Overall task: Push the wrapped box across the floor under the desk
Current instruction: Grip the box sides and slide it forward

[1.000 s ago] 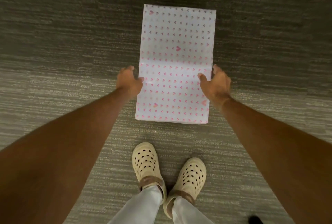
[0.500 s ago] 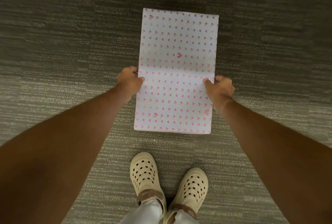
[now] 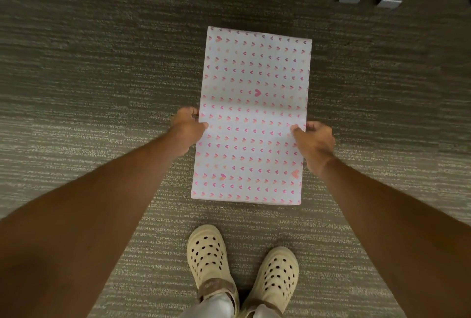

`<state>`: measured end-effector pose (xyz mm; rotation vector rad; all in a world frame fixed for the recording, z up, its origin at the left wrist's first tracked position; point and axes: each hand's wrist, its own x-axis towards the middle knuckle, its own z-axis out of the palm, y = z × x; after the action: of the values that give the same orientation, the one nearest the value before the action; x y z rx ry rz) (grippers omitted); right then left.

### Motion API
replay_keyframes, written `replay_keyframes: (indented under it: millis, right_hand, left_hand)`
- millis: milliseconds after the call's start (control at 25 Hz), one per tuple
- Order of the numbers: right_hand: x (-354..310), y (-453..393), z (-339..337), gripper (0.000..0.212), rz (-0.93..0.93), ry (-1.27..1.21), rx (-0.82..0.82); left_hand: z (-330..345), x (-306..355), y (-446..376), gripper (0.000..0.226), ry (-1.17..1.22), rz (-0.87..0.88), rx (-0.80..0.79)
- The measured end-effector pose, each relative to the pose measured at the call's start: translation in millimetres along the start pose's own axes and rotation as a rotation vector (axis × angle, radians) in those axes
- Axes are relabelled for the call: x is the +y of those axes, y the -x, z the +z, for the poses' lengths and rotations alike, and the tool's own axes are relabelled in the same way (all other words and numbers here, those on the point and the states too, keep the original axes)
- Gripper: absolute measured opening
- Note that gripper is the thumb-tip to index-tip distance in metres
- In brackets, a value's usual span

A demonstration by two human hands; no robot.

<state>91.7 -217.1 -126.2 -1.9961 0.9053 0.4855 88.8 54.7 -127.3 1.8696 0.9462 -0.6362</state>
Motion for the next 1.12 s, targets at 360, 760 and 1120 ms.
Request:
replay_keyframes:
  millis: [360, 760, 1120]
  right_hand:
    - [-64.0, 16.9, -26.2, 0.015, -0.046, -0.017, 0.01]
    - [-193.9, -52.9, -44.5, 0.033, -0.225, 0.053, 0.001]
    - [-244.1, -123.1, -53.0, 0.038, -0.274, -0.071, -0.066]
  left_hand:
    - [-51.1, 59.5, 12.8, 0.04, 0.044, 0.047, -0.079]
    - [-77.4, 181.8, -29.1, 0.014, 0.12, 0.239, -0.152]
    - [-63.4, 271.2, -81.7, 0.01, 0.086, 0.191, -0.062]
